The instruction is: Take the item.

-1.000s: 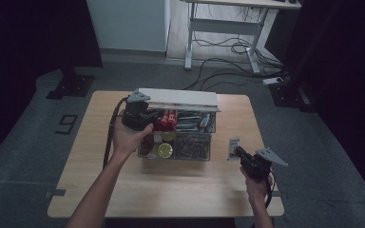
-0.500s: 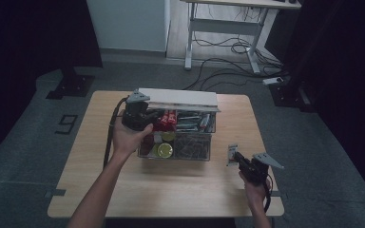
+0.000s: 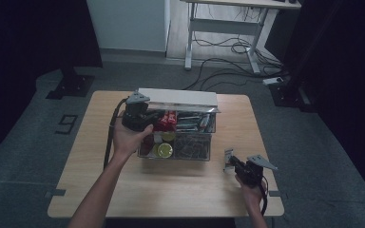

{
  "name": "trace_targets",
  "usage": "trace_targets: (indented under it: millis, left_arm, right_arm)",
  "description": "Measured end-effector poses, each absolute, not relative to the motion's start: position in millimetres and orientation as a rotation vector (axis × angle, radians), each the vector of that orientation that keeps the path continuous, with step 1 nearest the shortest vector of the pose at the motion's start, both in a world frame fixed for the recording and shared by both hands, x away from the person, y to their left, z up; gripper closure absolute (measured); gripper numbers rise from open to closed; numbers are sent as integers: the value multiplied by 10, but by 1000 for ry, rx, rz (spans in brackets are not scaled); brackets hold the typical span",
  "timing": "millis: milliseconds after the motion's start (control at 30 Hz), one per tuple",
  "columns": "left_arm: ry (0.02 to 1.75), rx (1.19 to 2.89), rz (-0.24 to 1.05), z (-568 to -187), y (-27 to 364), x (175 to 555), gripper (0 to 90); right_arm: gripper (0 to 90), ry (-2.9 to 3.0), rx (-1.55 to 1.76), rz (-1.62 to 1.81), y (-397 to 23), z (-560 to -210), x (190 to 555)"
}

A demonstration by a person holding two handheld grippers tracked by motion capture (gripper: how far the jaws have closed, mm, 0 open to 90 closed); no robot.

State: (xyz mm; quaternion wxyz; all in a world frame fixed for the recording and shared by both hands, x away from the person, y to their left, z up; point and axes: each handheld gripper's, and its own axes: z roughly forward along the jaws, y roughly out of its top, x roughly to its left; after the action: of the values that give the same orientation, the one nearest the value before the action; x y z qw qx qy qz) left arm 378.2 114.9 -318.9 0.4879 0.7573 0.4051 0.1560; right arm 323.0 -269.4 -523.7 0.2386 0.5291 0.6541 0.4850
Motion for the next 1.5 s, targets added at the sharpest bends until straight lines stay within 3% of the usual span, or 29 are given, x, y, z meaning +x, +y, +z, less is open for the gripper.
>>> trace_targets:
  millis: [633, 1500]
  left_arm:
    - [984, 1843, 381, -3197, 1158, 3787, 892]
    - [984, 1840, 373, -3219, 1159, 3792, 891]
  right_arm:
    - [861, 1809, 1526, 1241, -2783, -5385, 3270]
    - [514, 1773, 1617, 1121, -2865, -5485, 3276]
